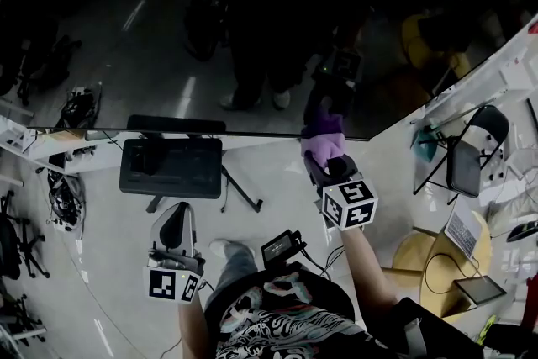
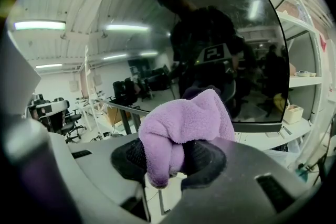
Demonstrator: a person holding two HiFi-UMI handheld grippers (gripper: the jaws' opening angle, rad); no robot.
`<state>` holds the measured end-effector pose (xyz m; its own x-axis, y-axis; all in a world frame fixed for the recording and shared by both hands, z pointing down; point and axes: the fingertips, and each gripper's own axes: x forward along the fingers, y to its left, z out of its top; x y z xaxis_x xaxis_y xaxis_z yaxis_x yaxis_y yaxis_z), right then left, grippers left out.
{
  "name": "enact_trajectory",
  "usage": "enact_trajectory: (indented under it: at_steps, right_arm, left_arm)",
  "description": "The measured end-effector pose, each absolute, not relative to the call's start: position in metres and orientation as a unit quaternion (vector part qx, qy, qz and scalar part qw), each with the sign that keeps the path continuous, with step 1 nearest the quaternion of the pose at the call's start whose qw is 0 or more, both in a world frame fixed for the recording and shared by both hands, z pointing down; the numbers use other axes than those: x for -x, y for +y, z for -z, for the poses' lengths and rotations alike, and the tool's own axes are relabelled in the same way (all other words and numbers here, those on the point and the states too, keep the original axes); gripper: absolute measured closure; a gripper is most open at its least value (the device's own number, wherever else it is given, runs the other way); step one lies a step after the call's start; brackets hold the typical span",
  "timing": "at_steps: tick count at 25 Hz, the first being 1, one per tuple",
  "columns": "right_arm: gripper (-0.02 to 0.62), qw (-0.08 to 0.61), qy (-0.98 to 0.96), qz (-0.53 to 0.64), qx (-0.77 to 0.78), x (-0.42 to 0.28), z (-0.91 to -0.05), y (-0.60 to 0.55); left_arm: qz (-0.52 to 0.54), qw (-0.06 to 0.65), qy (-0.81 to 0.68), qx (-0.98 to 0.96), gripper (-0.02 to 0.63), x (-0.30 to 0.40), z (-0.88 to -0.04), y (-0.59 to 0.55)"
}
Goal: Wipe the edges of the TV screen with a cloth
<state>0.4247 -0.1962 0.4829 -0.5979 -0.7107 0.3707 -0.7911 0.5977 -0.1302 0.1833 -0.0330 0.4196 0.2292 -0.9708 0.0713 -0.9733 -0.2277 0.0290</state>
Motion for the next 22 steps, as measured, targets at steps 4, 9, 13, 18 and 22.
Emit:
enact_trajectory:
  at_steps: [4,9,13,18,22]
  right_arm:
    - [0.440,0.144,-0.885,-0.141,-0.419,-0.415,-0.483,-0.195]
    - [0.439,0.146,-0.889,-0.141,-0.410,-0.402,-0.485,-0.194]
    - [0.440,0.145,-0.891,-0.141,-0.405,-0.394,-0.484,-0.194]
    - [0.439,0.146,-0.895,-0.139,-0.398,-0.381,-0.484,-0.192]
    - [0.439,0.149,-0.899,-0.138,-0.389,-0.368,-0.485,-0.191]
  left_arm:
    - [-0.017,0.035,-0.621,-0.782,0.581,-0.179,-0.421,-0.033]
    - [-0.016,0.036,-0.625,-0.780,0.581,-0.172,-0.422,-0.031]
    - [-0.016,0.033,-0.629,-0.777,0.581,-0.166,-0.419,-0.028]
    - [-0.017,0.035,-0.638,-0.769,0.581,-0.155,-0.421,-0.021]
    - [-0.016,0.036,-0.643,-0.764,0.581,-0.145,-0.423,-0.018]
